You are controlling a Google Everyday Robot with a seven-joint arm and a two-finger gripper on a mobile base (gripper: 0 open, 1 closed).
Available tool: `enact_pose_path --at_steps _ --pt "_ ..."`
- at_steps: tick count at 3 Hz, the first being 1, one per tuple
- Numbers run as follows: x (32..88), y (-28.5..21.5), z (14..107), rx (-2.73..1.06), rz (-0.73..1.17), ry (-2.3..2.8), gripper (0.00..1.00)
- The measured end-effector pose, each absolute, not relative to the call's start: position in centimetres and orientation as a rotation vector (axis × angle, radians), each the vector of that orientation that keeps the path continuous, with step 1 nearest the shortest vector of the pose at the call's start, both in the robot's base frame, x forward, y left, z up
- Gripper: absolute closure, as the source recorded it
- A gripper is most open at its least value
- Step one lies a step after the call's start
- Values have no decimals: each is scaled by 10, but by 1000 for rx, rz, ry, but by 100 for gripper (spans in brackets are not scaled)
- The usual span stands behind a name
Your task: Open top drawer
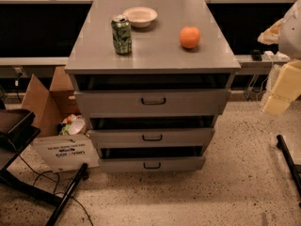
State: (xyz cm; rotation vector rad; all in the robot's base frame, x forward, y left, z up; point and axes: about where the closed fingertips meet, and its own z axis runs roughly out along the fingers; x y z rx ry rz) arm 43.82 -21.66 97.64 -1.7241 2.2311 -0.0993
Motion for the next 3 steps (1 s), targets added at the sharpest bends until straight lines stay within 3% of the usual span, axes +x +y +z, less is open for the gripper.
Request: enact_pose_path --at_steps 2,3 --pt "439 -203 949 -1718 -71 2252 0" --pt "444 -187 883 -1712 16 2267 0"
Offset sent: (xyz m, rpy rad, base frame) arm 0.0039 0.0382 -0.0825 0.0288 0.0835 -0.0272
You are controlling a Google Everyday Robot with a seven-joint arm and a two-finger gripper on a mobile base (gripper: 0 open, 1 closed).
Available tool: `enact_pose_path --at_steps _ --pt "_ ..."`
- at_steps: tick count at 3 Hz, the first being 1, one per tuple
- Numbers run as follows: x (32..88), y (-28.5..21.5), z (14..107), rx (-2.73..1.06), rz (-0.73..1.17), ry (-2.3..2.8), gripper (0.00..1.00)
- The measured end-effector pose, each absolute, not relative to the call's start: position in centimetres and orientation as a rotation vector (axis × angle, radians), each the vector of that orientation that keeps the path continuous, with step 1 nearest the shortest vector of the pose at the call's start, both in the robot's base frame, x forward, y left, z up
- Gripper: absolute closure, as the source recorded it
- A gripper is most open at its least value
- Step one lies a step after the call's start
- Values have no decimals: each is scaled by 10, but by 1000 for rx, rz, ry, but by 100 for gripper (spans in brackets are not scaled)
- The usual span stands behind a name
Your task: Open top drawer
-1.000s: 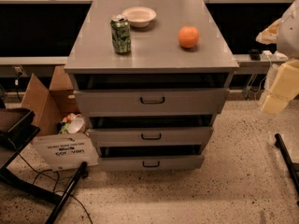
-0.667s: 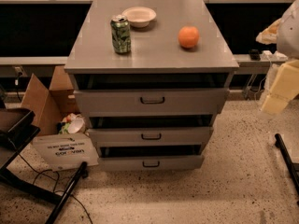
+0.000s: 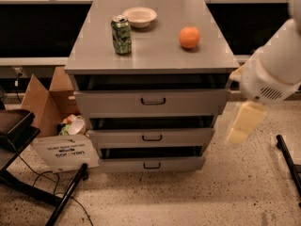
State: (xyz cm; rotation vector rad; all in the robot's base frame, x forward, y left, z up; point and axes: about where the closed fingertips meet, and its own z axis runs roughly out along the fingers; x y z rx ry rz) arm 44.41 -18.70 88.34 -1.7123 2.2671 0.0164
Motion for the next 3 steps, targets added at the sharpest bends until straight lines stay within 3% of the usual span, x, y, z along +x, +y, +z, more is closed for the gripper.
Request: enact_pose_path --at_steps 3 --pt "525 -158 727 -1874 58 2190 0"
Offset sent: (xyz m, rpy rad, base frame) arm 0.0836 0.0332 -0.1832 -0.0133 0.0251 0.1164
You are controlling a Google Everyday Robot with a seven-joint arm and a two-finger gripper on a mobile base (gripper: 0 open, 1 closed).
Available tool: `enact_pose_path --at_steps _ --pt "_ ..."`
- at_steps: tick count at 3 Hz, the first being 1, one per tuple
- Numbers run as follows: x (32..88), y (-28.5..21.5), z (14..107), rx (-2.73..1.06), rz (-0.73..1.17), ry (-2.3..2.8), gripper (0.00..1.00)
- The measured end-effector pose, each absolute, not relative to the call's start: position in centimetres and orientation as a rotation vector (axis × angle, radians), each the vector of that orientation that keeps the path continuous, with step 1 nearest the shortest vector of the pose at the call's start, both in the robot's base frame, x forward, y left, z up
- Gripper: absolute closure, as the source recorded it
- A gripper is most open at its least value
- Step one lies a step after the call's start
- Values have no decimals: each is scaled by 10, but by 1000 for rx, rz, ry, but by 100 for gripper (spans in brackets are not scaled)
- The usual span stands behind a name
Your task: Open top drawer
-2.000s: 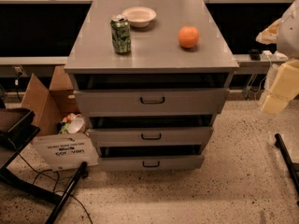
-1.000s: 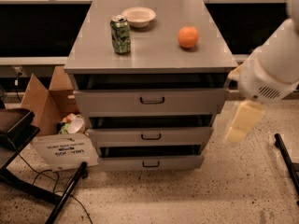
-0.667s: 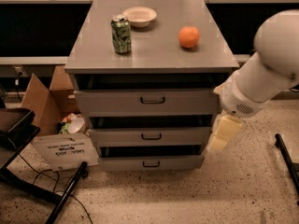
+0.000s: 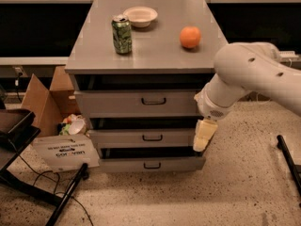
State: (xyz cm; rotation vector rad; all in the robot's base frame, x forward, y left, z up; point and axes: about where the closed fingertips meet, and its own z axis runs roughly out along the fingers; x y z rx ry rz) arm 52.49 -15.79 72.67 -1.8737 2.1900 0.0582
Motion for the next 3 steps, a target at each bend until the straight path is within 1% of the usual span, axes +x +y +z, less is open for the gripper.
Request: enact_pose_path --at_steps 2,3 --pt "590 -154 691 -1990 15 2169 0" --pt "618 -162 690 -2034 -40 2171 0"
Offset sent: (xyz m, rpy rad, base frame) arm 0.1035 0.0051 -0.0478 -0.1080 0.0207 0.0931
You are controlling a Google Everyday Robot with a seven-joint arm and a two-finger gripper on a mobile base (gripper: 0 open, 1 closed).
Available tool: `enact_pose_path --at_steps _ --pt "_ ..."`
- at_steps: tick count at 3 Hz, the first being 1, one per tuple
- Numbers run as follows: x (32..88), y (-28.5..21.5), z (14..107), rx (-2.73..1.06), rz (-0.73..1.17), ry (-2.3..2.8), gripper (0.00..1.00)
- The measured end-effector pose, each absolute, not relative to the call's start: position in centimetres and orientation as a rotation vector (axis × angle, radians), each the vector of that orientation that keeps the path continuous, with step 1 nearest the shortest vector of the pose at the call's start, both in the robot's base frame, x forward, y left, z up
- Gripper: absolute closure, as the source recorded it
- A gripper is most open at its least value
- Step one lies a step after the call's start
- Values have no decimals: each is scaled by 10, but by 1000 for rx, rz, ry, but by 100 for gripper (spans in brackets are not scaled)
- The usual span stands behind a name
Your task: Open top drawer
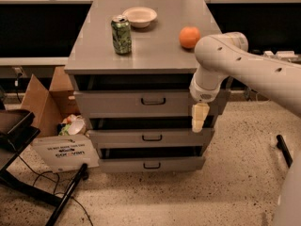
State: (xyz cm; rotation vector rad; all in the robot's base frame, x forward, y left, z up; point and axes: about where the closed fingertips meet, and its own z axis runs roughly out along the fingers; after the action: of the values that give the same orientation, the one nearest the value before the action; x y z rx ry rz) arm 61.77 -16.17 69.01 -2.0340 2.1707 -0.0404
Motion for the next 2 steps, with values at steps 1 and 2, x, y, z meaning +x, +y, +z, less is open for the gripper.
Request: enact_pose_path --at_steps 1,2 --pt "617 -161 689 -2038 -42 2171 0" --pt "623 -165 685 -2088 -119 2158 0"
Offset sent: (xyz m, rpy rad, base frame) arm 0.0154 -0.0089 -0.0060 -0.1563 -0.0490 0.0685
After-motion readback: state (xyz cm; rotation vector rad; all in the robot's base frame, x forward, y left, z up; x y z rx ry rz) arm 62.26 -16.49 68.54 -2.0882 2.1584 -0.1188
